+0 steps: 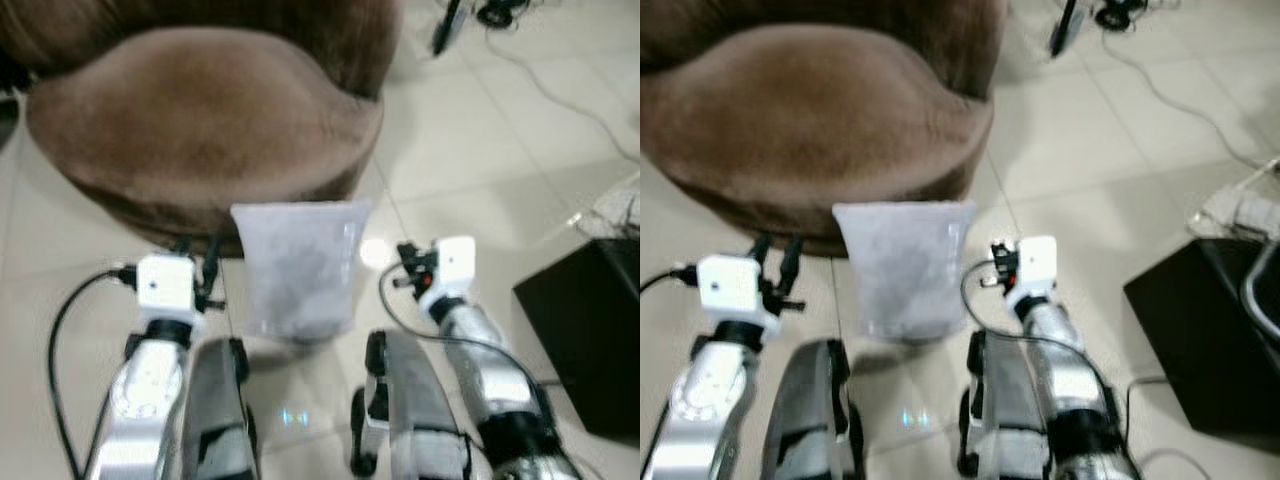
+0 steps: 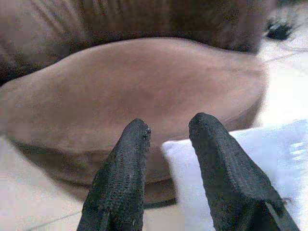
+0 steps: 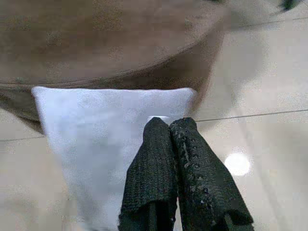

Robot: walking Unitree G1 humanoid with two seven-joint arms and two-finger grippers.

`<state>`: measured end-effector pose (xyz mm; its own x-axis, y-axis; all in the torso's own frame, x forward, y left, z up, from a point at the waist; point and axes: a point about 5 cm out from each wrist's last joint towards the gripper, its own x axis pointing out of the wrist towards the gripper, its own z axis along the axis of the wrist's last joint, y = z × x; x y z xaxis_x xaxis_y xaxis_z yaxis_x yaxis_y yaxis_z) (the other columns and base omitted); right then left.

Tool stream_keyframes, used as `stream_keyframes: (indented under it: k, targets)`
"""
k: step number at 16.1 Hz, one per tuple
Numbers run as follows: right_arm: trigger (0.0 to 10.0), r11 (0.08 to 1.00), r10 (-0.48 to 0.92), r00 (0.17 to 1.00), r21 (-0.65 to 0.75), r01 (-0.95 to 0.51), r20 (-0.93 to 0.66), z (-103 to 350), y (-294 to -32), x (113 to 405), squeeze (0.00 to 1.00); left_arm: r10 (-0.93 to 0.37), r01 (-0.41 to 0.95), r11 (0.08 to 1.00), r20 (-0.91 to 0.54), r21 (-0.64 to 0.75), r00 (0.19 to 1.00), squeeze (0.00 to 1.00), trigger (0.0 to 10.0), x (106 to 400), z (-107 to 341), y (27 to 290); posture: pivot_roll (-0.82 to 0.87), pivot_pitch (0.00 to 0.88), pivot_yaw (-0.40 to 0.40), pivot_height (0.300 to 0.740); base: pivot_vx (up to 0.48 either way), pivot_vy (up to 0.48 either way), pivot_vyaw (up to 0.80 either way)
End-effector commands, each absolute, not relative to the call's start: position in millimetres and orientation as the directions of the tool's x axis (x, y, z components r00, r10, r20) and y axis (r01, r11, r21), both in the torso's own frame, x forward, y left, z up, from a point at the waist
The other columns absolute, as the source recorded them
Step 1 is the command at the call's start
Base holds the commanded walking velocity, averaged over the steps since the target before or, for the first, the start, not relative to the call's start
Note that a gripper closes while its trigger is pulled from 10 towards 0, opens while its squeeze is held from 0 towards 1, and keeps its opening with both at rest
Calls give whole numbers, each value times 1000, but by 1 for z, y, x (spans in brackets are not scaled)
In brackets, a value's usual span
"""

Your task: Move the pillow to the sofa from floor

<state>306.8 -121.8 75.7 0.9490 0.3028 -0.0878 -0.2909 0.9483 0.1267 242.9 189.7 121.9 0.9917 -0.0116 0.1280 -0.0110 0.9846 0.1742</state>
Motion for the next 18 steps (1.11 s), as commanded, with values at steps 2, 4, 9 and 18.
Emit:
stream_keyframes:
  k: [2,4,9,18]
  targets:
    - [10000,951,297,948,126,-283,-117,69,-125,303,0,-19,-3,986,127,168,992,0,10000,241,123,188,54,287,-41,546,306,0,0]
    - [10000,950,299,947,126,-284,-117,69,-125,303,0,-18,-4,986,127,168,992,0,10000,241,123,188,56,283,-43,546,306,0,0]
    - [10000,943,328,937,100,-317,-121,69,-120,304,0,-15,-6,986,126,167,992,0,10000,241,123,188,63,279,-44,546,305,0,320]
    - [10000,951,298,947,118,-285,-116,69,-125,307,0,-28,7,986,120,169,992,0,10000,242,122,188,66,265,-35,546,291,0,89]
